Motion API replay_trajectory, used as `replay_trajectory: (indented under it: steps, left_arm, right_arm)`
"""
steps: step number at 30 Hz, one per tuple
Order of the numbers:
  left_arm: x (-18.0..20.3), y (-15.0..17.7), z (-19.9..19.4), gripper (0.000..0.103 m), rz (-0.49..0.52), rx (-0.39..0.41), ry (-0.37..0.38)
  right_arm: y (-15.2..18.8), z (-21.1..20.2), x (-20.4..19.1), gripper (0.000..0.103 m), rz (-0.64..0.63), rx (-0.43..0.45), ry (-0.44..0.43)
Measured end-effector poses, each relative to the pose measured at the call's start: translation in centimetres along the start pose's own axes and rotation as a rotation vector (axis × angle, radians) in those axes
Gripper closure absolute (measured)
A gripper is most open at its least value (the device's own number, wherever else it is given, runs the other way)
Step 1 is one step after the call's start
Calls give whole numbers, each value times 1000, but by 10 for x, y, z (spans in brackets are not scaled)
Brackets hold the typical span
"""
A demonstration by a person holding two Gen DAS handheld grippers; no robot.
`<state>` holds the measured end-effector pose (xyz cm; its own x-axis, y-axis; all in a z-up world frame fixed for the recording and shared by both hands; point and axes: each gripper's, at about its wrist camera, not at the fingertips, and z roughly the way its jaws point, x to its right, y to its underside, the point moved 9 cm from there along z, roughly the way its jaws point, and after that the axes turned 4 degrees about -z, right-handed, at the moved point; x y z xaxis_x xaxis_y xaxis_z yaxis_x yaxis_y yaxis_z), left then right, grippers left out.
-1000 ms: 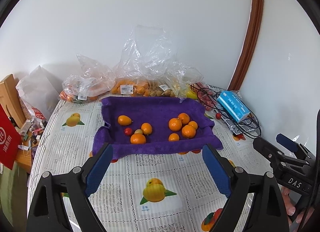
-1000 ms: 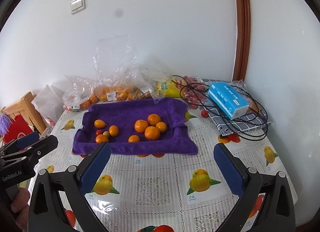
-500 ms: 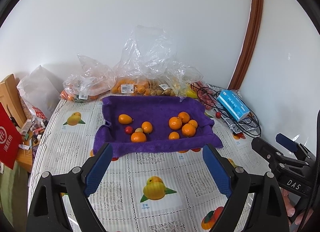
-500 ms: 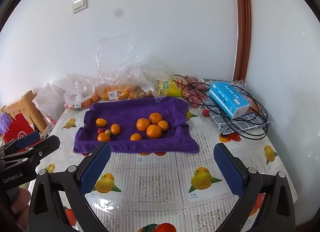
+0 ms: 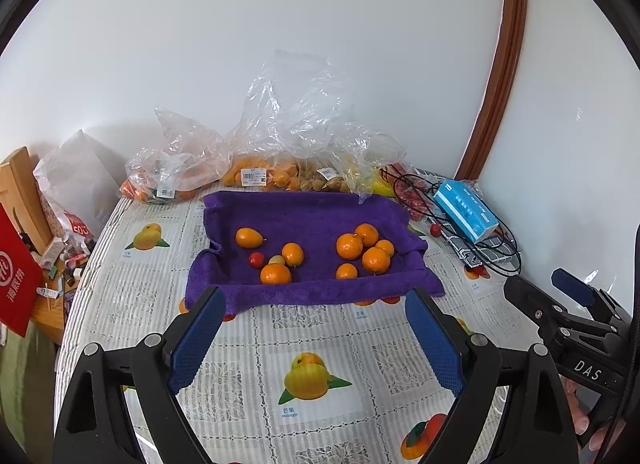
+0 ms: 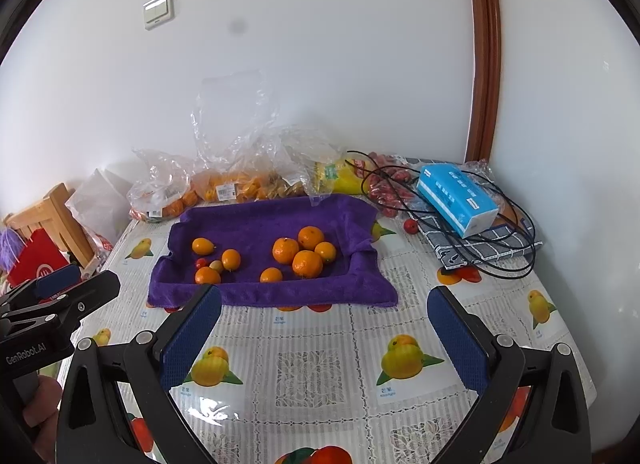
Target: Organize fruits
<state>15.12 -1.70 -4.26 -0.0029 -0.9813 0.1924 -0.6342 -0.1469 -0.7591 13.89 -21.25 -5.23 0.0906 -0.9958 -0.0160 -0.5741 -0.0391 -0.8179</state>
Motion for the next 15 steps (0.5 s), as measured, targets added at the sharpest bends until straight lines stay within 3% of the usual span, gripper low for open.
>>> replay_trajectory:
  steps: [15]
  left_arm:
    - [-1,1,1,12,1,0,1]
  right_arm:
    - [-1,-1,-3,1,-5,2,-7]
